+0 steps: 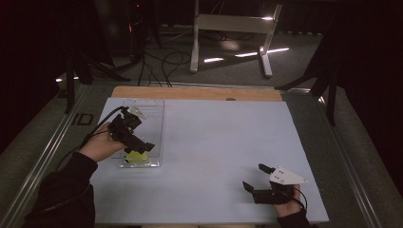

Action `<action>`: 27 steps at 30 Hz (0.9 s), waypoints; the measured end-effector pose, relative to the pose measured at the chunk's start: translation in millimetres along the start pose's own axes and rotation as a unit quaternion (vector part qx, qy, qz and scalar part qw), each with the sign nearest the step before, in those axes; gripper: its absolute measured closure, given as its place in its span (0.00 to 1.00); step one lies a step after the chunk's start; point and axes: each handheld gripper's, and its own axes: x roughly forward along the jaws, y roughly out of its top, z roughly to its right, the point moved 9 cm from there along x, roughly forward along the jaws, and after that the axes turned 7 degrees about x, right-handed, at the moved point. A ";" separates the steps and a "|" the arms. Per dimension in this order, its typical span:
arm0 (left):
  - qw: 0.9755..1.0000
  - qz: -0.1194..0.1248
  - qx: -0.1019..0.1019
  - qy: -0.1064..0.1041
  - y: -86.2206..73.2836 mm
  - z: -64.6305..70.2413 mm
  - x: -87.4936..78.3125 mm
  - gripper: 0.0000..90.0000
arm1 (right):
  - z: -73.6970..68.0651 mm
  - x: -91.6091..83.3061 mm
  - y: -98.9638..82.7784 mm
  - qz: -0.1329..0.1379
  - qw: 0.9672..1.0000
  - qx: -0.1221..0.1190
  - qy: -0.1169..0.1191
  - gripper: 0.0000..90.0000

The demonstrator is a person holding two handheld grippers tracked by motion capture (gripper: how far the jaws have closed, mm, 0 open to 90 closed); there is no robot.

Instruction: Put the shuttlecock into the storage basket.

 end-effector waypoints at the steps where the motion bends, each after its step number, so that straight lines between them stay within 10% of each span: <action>1: 1.000 0.004 0.004 -0.002 2.8 2.0 0.5 0.00 | 0.1 -0.2 0.0 0.000 1.000 0.000 -0.001 0.13; 11: 0.996 0.046 0.079 -0.020 27.3 26.0 8.1 0.00 | 0.2 -0.1 -0.1 0.000 1.000 0.000 0.000 0.13; 27: 0.986 0.086 0.124 -0.070 50.0 66.5 30.7 0.00 | 0.0 -0.3 0.0 -0.001 1.000 0.000 0.000 0.13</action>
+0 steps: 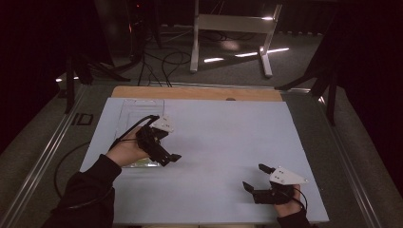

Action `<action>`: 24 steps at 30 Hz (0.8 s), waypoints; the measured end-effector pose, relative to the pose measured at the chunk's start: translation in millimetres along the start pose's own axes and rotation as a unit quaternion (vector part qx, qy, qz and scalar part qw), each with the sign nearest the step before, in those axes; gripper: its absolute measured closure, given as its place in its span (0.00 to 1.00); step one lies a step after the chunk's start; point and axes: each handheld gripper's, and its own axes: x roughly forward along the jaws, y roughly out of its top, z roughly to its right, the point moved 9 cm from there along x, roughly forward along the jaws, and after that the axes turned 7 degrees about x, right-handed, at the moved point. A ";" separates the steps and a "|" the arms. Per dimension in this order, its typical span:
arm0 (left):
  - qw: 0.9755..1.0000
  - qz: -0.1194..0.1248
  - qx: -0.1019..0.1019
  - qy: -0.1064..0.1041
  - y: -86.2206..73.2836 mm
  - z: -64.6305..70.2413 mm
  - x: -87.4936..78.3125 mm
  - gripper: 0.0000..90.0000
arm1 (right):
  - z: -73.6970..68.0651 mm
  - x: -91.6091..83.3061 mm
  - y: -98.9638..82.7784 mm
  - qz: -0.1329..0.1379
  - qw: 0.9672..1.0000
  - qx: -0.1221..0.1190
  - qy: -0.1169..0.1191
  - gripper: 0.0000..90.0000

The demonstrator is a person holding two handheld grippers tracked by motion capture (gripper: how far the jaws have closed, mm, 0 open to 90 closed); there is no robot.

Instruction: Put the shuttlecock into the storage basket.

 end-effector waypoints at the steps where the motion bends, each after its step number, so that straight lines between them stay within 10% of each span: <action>1: 1.000 0.003 -0.001 -0.004 1.5 1.9 1.9 0.00 | 0.1 0.0 0.0 0.000 1.000 0.000 0.000 0.13; 12: 0.999 0.008 0.017 -0.037 7.9 27.9 32.0 0.00 | 0.3 -0.3 0.0 0.000 1.000 0.002 0.000 0.13; 24: 0.999 0.018 0.014 -0.029 -7.2 42.4 49.7 0.00 | 0.0 -0.2 0.0 -0.001 1.000 -0.001 0.000 0.13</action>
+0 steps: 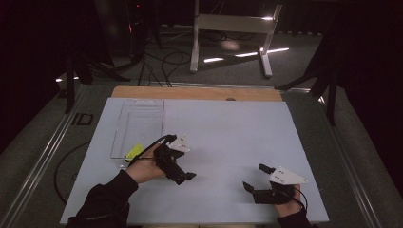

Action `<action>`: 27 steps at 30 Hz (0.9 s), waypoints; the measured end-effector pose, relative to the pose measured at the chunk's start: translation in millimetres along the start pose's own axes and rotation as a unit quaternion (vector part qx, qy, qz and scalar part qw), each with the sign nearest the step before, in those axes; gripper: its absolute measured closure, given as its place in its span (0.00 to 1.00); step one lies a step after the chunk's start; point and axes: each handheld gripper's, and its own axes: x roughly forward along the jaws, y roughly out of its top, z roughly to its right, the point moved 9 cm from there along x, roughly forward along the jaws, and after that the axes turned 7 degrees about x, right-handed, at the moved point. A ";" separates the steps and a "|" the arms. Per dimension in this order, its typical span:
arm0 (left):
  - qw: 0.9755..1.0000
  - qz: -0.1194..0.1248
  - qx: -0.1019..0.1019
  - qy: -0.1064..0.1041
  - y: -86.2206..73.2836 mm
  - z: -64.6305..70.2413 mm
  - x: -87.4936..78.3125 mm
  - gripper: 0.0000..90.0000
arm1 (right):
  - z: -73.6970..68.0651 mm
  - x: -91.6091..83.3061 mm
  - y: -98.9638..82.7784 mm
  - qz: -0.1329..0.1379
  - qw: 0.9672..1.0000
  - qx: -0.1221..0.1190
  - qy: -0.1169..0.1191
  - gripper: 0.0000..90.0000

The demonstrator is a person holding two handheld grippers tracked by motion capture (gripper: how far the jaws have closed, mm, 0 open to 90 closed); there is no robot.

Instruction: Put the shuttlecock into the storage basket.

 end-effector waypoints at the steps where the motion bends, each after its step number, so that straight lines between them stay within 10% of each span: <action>1: 1.000 0.004 -0.004 -0.006 -1.1 1.5 0.6 0.00 | 0.0 0.0 -0.1 0.000 1.000 0.000 0.000 0.13; 27: 0.999 0.027 -0.036 -0.025 -62.7 17.2 -4.2 0.00 | -0.9 0.8 -1.1 -0.005 1.000 -0.003 0.000 0.13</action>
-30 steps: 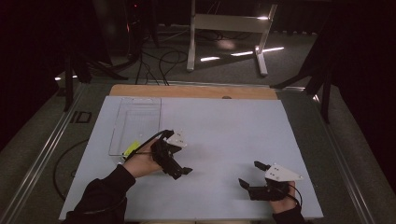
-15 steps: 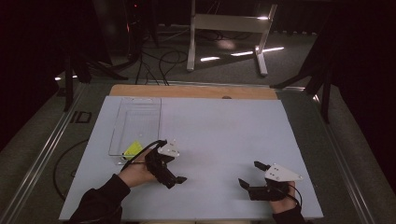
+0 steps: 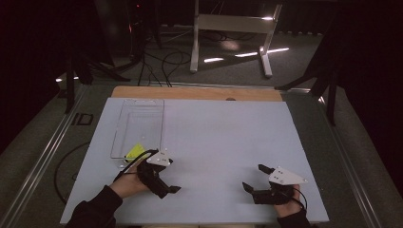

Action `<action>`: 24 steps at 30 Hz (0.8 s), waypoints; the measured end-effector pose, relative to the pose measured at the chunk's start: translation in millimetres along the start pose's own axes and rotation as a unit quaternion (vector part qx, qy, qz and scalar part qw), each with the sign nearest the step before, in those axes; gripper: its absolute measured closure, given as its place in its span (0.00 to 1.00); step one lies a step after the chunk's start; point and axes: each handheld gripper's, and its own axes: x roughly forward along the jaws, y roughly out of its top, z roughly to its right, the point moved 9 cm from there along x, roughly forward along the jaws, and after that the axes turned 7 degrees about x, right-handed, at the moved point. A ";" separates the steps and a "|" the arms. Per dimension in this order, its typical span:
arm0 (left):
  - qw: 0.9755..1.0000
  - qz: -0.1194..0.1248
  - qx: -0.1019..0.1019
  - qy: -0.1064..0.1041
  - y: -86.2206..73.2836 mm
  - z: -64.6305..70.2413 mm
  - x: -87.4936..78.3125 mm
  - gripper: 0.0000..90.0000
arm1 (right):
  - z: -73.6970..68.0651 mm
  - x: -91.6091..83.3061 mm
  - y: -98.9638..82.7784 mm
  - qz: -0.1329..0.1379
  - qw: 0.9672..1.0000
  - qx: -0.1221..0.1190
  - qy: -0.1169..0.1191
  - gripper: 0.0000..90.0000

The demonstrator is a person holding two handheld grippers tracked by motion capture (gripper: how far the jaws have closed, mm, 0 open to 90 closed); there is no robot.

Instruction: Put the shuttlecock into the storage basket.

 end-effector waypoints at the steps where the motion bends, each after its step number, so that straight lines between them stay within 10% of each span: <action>1: 1.000 -0.001 -0.001 -0.005 -4.7 2.0 -1.1 0.00 | 0.0 0.1 0.0 0.001 1.000 0.000 0.000 0.13; 24: 0.998 0.038 -0.040 0.027 -48.8 -1.8 -34.2 0.00 | 0.1 0.7 -1.2 -0.003 1.000 0.001 0.000 0.13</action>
